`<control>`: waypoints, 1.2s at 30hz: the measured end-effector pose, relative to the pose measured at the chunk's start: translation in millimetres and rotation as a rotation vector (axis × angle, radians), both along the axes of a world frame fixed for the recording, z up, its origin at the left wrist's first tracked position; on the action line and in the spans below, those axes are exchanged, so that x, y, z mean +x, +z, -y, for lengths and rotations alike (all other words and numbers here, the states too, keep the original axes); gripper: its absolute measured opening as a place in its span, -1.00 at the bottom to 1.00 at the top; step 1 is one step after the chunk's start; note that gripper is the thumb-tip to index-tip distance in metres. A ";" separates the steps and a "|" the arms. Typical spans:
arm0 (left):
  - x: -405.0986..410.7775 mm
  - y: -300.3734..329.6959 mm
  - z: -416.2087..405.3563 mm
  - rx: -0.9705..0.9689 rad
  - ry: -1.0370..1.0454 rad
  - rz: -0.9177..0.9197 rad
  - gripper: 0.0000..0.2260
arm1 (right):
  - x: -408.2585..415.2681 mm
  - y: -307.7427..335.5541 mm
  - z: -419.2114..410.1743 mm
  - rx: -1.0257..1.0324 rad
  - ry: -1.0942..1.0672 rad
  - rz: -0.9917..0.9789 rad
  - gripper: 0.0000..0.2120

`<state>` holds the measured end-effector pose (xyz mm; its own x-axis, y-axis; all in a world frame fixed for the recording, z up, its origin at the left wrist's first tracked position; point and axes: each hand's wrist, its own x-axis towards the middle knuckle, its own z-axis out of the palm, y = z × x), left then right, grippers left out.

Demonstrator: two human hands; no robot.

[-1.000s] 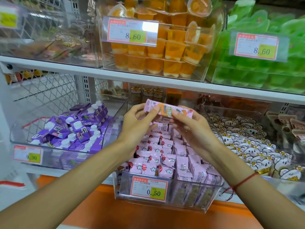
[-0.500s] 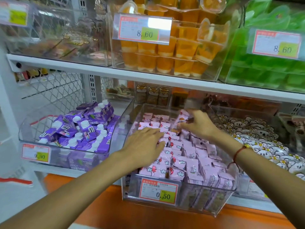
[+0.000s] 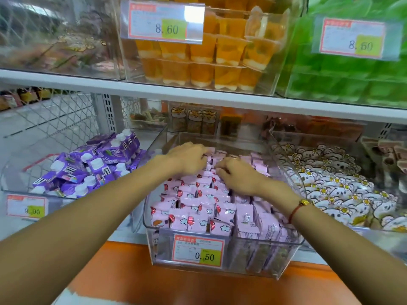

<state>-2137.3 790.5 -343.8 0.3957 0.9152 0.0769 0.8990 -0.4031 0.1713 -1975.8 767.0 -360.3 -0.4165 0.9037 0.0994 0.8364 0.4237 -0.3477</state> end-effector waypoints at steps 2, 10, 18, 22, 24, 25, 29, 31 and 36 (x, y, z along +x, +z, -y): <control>0.7 0.4 -3.9 -0.033 -0.030 -0.081 -0.68 | 5.0 -1.9 1.0 0.038 -0.022 0.072 -0.69; 20.4 4.5 -23.4 0.074 0.078 0.018 -0.73 | 13.1 -8.2 9.4 -0.047 -0.126 0.167 -0.48; 39.3 -9.2 -35.8 0.059 0.191 0.048 -0.74 | 13.9 -14.6 12.1 -0.061 -0.186 0.138 -0.49; 37.7 -4.8 -36.0 0.055 0.212 0.149 -0.84 | 13.9 -12.4 12.4 -0.092 -0.175 0.155 -0.49; 37.2 -2.4 -36.1 0.056 0.224 0.219 -0.86 | 14.1 -11.3 12.4 -0.104 -0.175 0.156 -0.49; 37.9 -1.2 -35.7 0.062 0.238 0.296 -0.86 | 14.6 -10.9 12.3 -0.110 -0.173 0.161 -0.49; 40.4 8.3 -27.4 0.002 0.353 0.940 -0.85 | 15.6 -8.3 12.0 -0.133 -0.165 0.184 -0.48; 37.6 10.2 -16.5 -0.056 0.432 1.201 -0.86 | 15.3 -7.5 11.9 -0.124 -0.166 0.179 -0.48; 25.4 16.3 24.1 -0.015 0.499 1.590 -0.75 | 14.4 -3.8 13.9 -0.120 -0.149 0.067 -0.52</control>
<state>-2111.9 766.4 -327.4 -0.3753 0.9234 0.0800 -0.1327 -0.1389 0.9814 -1961.4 753.1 -364.1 -0.2794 0.9595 -0.0363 0.9096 0.2524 -0.3301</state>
